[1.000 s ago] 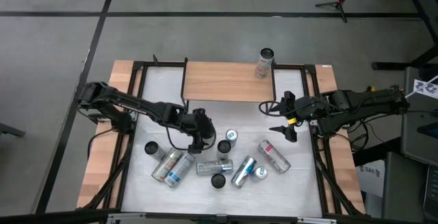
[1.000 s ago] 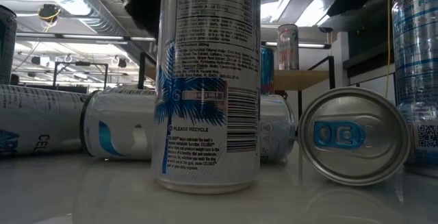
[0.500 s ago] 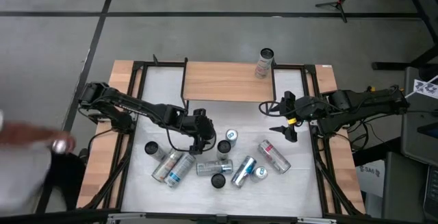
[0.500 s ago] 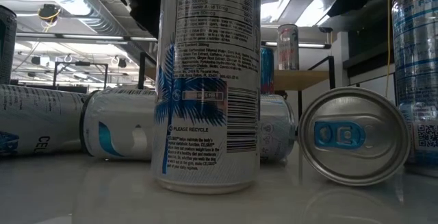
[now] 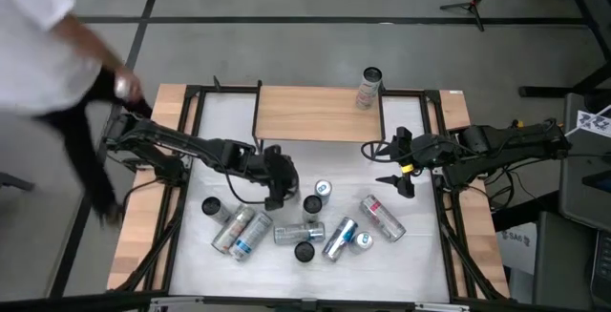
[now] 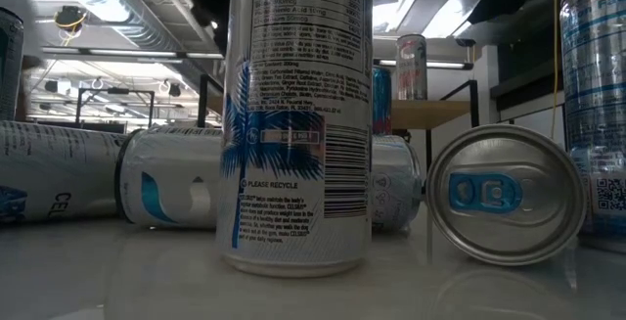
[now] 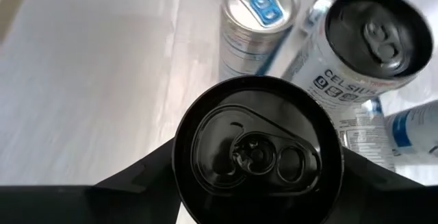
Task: Sort soda cans
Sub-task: Put the top white yellow soda can on the shelf
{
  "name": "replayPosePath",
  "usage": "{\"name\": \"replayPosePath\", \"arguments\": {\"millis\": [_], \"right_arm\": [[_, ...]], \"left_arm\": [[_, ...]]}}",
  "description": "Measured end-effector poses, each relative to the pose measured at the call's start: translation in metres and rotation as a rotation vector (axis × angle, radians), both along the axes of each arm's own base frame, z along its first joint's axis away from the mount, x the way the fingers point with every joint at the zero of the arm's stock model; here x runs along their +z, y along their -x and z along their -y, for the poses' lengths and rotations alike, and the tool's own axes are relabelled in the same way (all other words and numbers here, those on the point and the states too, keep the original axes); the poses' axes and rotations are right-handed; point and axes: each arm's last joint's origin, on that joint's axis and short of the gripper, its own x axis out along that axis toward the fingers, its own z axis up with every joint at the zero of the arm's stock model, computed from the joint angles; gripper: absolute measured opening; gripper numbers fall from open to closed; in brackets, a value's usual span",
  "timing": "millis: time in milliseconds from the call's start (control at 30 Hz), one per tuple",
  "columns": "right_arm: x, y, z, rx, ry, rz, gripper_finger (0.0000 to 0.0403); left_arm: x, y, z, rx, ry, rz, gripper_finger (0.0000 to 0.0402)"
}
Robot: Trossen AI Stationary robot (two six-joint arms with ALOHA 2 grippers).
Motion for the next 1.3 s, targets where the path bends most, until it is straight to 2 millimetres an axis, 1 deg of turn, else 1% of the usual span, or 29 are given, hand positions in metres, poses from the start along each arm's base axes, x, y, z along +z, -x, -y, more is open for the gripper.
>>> {"name": "replayPosePath", "arguments": {"millis": [200,267,400,567,700,800,900,1100,1167,1300], "right_arm": [[0.0,0.0,0.0,0.0,0.0,0.0,0.0351],[0.0,0.0,0.0,0.0,0.0,0.0,0.0351],[0.0,0.0,0.0,0.0,0.0,0.0,0.0351],[0.0,0.0,0.0,0.0,0.0,0.0,0.0351],[0.0,0.0,0.0,0.0,0.0,0.0,0.0351],[0.0,0.0,0.0,0.0,0.0,0.0,0.0351],[0.0,0.0,0.0,0.0,0.0,0.0,0.0351],[0.0,0.0,0.0,0.0,0.0,0.0,0.0351],[0.0,0.0,0.0,0.0,0.0,-0.001,0.0351],[0.0,0.0,0.0,0.005,-0.004,-0.001,0.0351]], "left_arm": [[0.023,0.01,-0.012,0.042,0.018,0.089,0.0245],[0.033,0.011,-0.017,0.059,0.02,0.118,0.0245],[0.065,0.007,-0.027,0.08,0.015,0.215,0.0246],[0.108,0.004,-0.044,0.085,-0.051,0.331,0.0246],[0.14,0.006,-0.063,0.146,-0.078,0.418,0.0246],[0.158,0.01,-0.078,0.202,-0.093,0.479,0.0246],[0.17,0.015,-0.093,0.238,-0.127,0.506,0.0246],[0.185,0.017,-0.123,0.294,-0.19,0.537,0.0246],[0.188,0.018,-0.135,0.323,-0.198,0.542,0.0246],[0.186,0.023,-0.158,0.368,-0.195,0.515,0.0247]]}}
